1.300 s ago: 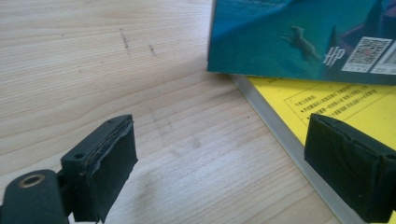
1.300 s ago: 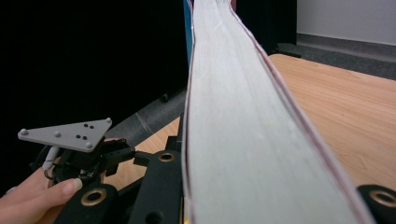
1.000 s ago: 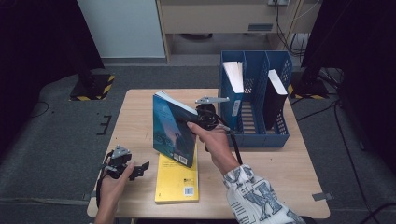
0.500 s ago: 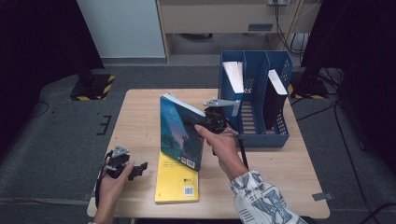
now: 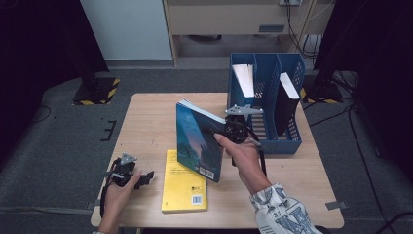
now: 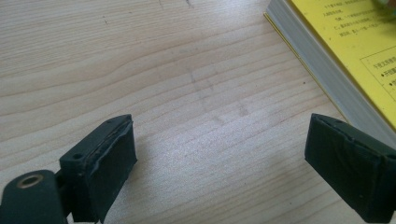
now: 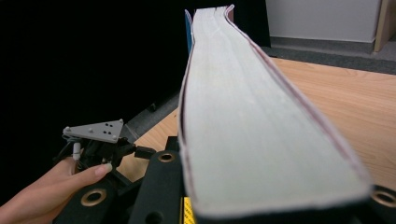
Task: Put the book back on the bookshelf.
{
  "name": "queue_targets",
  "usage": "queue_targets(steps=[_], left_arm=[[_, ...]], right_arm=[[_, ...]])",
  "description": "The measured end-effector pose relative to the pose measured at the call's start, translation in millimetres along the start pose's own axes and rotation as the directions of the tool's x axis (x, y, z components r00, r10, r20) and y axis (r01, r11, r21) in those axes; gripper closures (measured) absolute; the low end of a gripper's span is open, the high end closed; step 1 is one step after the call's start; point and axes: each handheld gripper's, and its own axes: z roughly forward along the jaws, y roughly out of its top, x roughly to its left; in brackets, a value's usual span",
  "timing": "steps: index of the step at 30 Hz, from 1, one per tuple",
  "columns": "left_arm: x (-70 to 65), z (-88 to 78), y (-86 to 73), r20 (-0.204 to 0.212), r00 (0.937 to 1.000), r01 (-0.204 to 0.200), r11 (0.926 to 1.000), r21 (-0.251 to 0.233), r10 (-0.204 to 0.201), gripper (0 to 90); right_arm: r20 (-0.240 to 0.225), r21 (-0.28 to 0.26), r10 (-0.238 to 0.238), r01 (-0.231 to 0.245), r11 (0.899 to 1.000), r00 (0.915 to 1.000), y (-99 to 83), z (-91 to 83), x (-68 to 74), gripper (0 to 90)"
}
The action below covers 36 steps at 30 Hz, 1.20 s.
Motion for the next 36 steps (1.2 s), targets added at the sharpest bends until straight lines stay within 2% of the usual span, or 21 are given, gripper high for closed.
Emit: queue_targets(steps=[3, 14, 18, 21, 25, 36], left_arm=[[-1.5, 1.7, -0.5, 0.003, 1.0, -0.01, 0.9999, 0.011, 0.009, 7.8], [-1.3, 3.3, -1.9, 0.005, 1.0, -0.006, 0.9999, 0.014, 0.006, 6.5], [-3.5, 4.7, -3.3, -0.009, 0.9994, -0.034, 0.9994, 0.011, 0.034, 4.9], [-5.3, 5.8, -4.4, -0.022, 0.9992, -0.034, 0.9994, 0.003, 0.034, 4.6], [-7.8, 7.6, -5.8, -0.049, 0.9973, -0.055, 0.9985, 0.001, 0.055, 3.6], [-8.3, 8.9, -7.6, -0.043, 0.9976, -0.055, 0.9984, -0.015, 0.054, 0.6]], right_arm=[[0.006, -0.005, 0.0, 0.0, 1.0, 1.0, 1.3, -6.9, -1.2, 73.6], [0.022, -0.009, -0.004, 0.004, 1.0, 0.9998, -3.0, -28.2, -5.1, 73.6], [0.027, -0.018, 0.005, -0.005, 1.0, 0.9996, -5.6, -38.2, -7.9, 73.5], [0.03, -0.019, 0.013, -0.012, 1.0, 0.9995, -7.1, -44.8, -10.7, 73.5], [0.038, -0.032, 0.026, -0.024, 0.999, 0.999, -10.2, -54.4, -15.3, 73.5], [0.06, -0.061, 0.048, -0.044, 0.997, 0.9971, -15.5, -81.1, -23.1, 73.4]])
